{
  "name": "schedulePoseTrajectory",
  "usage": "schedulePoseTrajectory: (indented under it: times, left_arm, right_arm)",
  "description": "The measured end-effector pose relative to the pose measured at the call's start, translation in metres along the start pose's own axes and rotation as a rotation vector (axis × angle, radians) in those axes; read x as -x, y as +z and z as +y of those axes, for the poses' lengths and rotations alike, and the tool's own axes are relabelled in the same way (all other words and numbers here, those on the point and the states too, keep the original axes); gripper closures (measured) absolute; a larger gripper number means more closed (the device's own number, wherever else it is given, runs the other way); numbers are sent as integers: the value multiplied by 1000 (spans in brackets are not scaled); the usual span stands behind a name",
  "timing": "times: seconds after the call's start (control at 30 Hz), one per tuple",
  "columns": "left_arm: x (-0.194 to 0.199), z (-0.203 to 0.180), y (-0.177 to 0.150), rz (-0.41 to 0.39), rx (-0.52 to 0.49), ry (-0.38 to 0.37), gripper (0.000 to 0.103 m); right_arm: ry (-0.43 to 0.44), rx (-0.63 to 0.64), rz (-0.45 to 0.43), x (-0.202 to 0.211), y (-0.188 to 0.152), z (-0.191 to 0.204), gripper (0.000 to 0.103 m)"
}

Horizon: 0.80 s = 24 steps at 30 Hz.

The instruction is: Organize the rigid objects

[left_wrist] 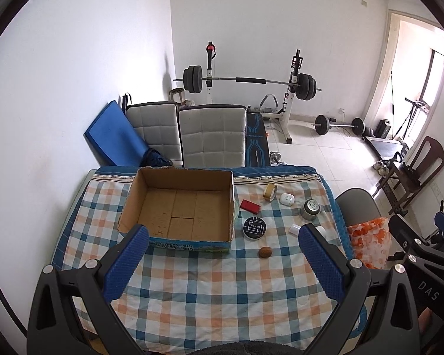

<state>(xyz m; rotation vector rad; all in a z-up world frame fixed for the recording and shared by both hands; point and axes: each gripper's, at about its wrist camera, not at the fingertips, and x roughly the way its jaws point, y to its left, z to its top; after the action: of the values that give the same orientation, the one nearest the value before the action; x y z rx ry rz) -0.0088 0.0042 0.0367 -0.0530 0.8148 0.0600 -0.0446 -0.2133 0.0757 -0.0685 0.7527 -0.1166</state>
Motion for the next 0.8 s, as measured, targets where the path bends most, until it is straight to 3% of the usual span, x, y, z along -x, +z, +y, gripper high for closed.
schedulePoseTrajectory:
  times: [0.8]
  left_arm:
    - [-4,-7,-3,10,-13,-16,0]
  right_arm:
    - [-14,-7,-5,1,2,-2,0]
